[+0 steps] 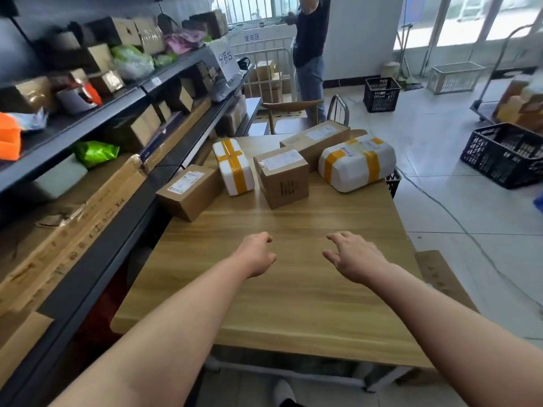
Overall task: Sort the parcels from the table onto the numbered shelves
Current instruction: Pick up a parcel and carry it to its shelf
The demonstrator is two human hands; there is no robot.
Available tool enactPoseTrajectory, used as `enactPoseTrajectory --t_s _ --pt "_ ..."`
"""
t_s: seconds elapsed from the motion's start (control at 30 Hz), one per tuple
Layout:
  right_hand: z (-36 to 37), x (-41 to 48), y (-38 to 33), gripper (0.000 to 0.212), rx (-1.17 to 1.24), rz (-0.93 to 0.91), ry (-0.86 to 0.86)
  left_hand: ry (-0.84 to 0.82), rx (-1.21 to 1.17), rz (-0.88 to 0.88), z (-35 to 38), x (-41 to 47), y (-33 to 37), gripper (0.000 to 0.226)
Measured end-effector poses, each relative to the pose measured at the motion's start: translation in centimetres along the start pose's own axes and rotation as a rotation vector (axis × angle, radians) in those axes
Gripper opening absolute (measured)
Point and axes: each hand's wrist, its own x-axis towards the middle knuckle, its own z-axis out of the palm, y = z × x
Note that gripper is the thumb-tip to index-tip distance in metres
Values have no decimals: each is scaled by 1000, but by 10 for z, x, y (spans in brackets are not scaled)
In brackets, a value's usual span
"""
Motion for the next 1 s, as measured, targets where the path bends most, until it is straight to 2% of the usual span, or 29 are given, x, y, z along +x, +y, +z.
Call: enactPoseTrajectory --t_s 0.3,0.47,0.67,0.77,0.9,1.0 --pt "-26 140 -27 54 68 92 -2 20 -100 53 -51 140 -6 55" --pt "-36 206 -43 57 153 142 -6 114 -144 64 -78 220 -10 54" --pt "-43 273 -64 59 112 98 108 150 -124 66 -110 312 -3 48" --pt "-36 306 -67 60 15 71 71 146 -74 85 -113 349 2 48" --pt "-23 329 -64 50 44 116 28 126 -50 102 -103 387 1 53" --pt "-19 335 -61 48 37 113 63 126 -180 72 -93 403 -2 52"
